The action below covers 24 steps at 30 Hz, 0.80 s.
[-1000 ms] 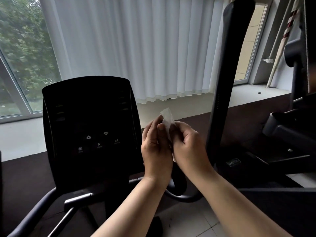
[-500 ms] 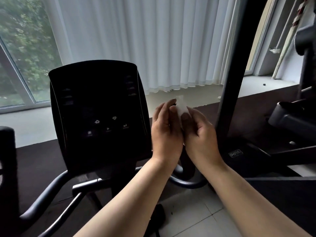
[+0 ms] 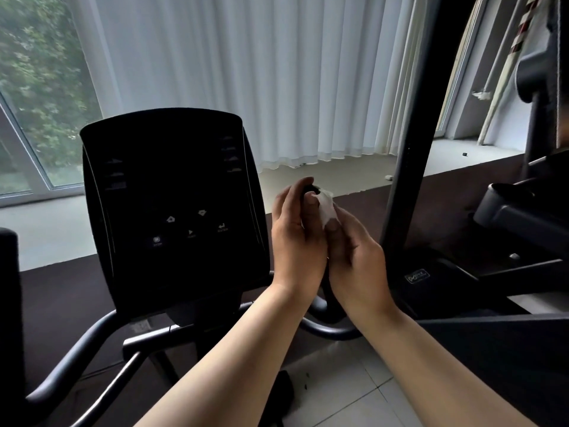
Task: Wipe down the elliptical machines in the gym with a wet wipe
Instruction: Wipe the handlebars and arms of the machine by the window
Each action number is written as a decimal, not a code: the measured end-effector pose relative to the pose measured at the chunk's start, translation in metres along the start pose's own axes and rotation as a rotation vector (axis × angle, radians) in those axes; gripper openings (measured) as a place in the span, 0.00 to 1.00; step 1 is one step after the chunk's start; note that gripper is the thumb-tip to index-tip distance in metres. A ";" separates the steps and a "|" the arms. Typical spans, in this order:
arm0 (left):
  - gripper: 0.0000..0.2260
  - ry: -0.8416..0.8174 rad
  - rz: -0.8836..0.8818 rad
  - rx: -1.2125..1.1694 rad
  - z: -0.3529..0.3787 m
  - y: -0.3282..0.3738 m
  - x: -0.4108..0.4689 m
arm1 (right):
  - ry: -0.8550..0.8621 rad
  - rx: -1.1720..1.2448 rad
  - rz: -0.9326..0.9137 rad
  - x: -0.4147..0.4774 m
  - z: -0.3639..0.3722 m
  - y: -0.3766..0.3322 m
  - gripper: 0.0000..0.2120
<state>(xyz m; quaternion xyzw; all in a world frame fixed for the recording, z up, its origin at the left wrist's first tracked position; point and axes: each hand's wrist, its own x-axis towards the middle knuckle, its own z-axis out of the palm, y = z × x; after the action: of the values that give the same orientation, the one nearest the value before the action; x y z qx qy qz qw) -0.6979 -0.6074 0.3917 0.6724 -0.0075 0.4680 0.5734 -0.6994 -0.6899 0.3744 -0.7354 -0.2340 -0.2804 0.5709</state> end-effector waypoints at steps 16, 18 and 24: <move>0.11 -0.073 -0.014 -0.094 -0.008 -0.006 0.006 | 0.009 0.019 -0.016 0.007 0.003 -0.003 0.13; 0.12 -0.069 -0.008 -0.115 -0.007 -0.009 0.006 | -0.004 0.074 0.005 0.012 0.005 -0.010 0.13; 0.13 -0.034 0.065 -0.209 -0.002 -0.016 0.008 | -0.031 0.103 -0.069 0.019 0.010 -0.012 0.16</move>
<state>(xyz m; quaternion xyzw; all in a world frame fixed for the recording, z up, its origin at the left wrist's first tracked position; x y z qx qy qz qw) -0.6858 -0.5961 0.3845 0.6162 -0.0876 0.4718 0.6245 -0.6917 -0.6772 0.3942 -0.7007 -0.2819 -0.2760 0.5945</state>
